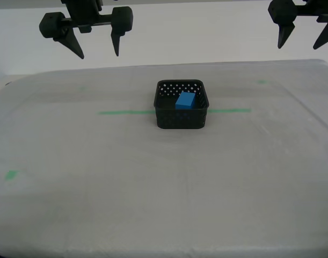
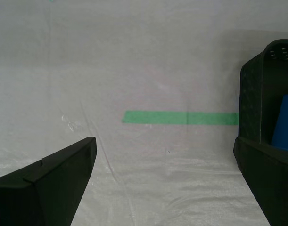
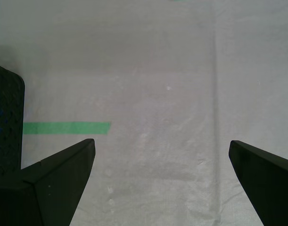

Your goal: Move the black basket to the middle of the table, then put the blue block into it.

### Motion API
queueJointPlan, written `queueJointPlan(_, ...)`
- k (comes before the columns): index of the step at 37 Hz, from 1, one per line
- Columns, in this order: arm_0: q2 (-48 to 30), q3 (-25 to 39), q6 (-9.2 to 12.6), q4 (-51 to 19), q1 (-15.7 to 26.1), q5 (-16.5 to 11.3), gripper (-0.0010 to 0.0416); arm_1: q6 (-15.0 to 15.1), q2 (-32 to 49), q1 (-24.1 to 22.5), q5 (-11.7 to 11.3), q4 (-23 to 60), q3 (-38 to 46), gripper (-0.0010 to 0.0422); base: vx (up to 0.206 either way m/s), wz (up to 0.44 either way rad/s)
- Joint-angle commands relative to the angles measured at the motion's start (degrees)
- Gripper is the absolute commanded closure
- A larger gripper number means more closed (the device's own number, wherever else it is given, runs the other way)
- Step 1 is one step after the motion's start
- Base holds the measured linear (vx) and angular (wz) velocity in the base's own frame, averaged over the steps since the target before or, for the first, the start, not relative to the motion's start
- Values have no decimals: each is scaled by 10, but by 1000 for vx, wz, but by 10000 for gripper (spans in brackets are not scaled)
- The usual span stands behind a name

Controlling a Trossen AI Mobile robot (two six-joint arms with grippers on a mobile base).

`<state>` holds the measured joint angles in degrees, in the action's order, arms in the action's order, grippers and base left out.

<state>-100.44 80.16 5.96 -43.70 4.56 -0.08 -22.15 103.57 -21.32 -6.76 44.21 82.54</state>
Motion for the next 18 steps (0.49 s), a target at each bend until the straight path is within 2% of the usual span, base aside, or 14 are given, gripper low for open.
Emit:
queueJointPlan(1, 0, 0, 0, 0, 0, 0, 7, 1, 0, 0, -1, 0, 0, 12, 0, 0)
queueJointPlan(18, 0, 0, 0, 0, 0, 0, 7, 1, 0, 0, -1, 0, 0, 12, 0, 0)
